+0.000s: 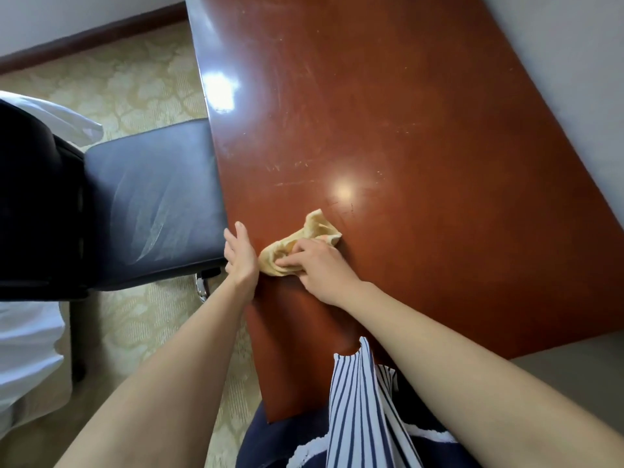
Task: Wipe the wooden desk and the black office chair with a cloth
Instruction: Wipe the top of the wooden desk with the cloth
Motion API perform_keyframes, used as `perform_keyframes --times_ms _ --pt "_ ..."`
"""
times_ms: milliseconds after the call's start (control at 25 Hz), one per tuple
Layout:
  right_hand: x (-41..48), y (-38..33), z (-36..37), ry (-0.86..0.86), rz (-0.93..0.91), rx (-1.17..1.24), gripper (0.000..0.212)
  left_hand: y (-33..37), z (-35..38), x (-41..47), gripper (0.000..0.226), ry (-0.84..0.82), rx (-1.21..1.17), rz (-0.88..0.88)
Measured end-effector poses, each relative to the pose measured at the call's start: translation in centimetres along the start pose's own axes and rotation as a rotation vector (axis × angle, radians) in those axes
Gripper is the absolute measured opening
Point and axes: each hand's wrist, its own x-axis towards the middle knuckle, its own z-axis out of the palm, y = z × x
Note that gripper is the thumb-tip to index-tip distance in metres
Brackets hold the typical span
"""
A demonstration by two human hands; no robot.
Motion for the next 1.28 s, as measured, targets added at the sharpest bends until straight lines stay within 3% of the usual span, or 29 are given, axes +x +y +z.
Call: perform_keyframes --times_ms 160,320,480,640,800,920,1280 --pt "0.8 -0.5 0.7 0.057 -0.044 -0.030 0.040 -0.7 -0.6 0.2 0.060 -0.055 -0.039 0.046" --pt "-0.7 2.3 -0.8 0.298 -0.026 -0.110 0.033 -1.1 -0.5 0.8 0.057 -0.038 -0.058 0.050" --pt "-1.6 7.7 -5.6 0.501 0.202 -0.218 0.037 -1.3 -0.2 0.9 0.059 -0.028 -0.018 0.040" --pt "-1.2 13.4 -12.0 0.595 0.509 -0.277 0.037 -1.2 0.0 0.9 0.063 -0.018 0.020 0.041" --pt "0.8 13.8 -14.0 0.608 0.740 -0.274 0.037 -0.9 0.1 0.7 0.066 -0.006 0.044 0.028" --pt "3.1 10.9 -12.2 0.525 0.664 -0.264 0.038 -0.7 0.2 0.7 0.066 0.000 0.020 0.013" --pt "6.0 -2.4 -0.6 0.126 0.178 -0.235 0.041 -0.1 0.3 0.4 0.064 0.018 0.048 -0.029"
